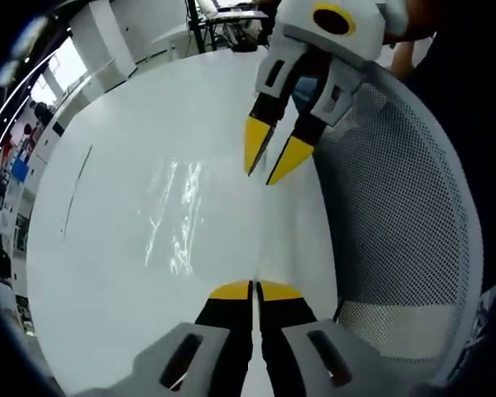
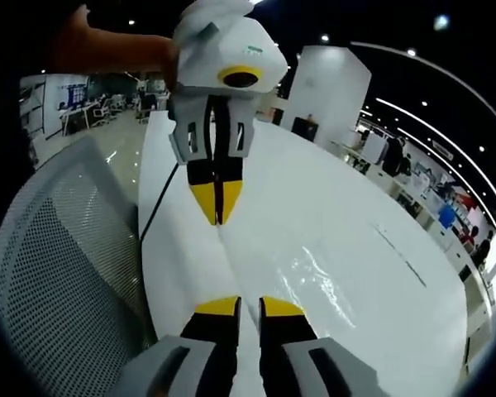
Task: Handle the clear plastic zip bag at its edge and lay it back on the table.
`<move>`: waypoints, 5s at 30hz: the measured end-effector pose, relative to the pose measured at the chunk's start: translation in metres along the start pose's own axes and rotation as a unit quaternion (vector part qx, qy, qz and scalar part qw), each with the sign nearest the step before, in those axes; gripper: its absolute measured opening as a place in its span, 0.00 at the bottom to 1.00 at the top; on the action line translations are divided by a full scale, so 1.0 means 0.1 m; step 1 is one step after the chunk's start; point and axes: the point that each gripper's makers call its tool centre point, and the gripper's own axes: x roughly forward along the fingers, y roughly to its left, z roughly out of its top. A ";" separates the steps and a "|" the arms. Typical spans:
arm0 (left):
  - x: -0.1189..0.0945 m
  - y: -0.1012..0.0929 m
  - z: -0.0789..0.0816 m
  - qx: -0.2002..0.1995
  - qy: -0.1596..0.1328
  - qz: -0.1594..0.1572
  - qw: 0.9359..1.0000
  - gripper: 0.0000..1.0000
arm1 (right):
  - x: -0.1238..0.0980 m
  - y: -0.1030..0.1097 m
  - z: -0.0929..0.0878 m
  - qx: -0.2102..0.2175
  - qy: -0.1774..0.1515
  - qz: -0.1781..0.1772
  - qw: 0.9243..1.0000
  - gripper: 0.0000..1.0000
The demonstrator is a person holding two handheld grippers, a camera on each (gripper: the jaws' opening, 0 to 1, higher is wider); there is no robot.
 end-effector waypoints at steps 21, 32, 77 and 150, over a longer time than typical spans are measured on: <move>0.03 0.16 0.08 0.101 -0.057 0.073 0.991 0.11 | -0.04 -0.04 0.00 -0.057 0.002 0.004 0.998 0.00; 0.11 0.16 0.13 0.129 -0.075 0.084 0.985 0.00 | -0.07 -0.05 0.01 -0.050 -0.001 0.002 0.999 0.00; 0.08 0.05 0.28 0.109 -0.073 0.067 0.989 0.00 | 0.10 0.06 0.33 -0.046 -0.034 0.031 0.998 0.08; 0.07 -0.03 0.31 0.108 -0.077 0.045 0.990 0.00 | 0.18 0.13 0.38 -0.077 -0.034 0.048 0.995 0.00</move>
